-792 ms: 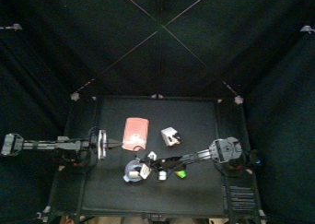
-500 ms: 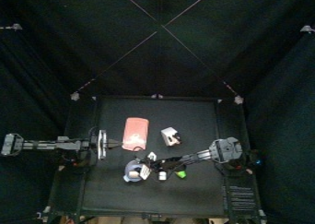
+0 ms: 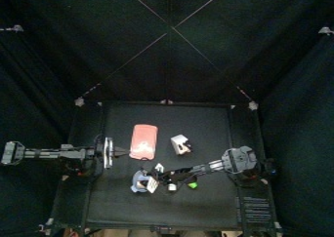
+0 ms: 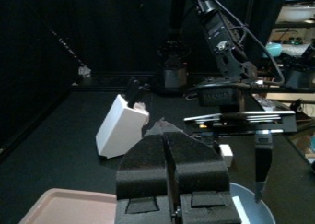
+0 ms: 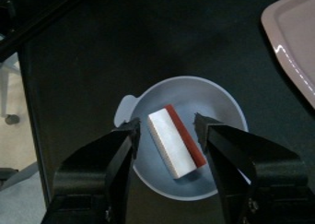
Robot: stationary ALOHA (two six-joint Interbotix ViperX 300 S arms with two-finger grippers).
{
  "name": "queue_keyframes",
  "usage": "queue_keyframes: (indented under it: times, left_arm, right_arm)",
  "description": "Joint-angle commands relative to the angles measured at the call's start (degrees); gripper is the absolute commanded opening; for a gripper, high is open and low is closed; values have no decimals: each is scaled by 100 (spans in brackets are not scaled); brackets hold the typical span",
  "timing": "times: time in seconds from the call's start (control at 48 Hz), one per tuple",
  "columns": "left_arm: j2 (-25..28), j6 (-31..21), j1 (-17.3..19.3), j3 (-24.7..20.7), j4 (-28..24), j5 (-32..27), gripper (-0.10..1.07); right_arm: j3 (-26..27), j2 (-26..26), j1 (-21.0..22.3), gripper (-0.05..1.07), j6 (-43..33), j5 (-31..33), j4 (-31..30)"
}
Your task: Grab salmon sushi
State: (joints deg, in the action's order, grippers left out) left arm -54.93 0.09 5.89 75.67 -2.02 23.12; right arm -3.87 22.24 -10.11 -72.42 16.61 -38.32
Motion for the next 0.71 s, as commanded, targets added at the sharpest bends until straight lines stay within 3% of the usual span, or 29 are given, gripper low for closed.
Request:
queue_keyframes:
  times: [0.0,0.208,0.688]
  left_arm:
    - [18,9,9,-79,9,53,0]
    - [18,9,9,-70,9,53,0]
    - [18,9,97,-44,9,53,0]
  right_arm:
    - [167,-105,-18,88,26,158,26]
    - [185,88,-26,94,44,132,132]
    - [378,457,-44,94,53,167,176]
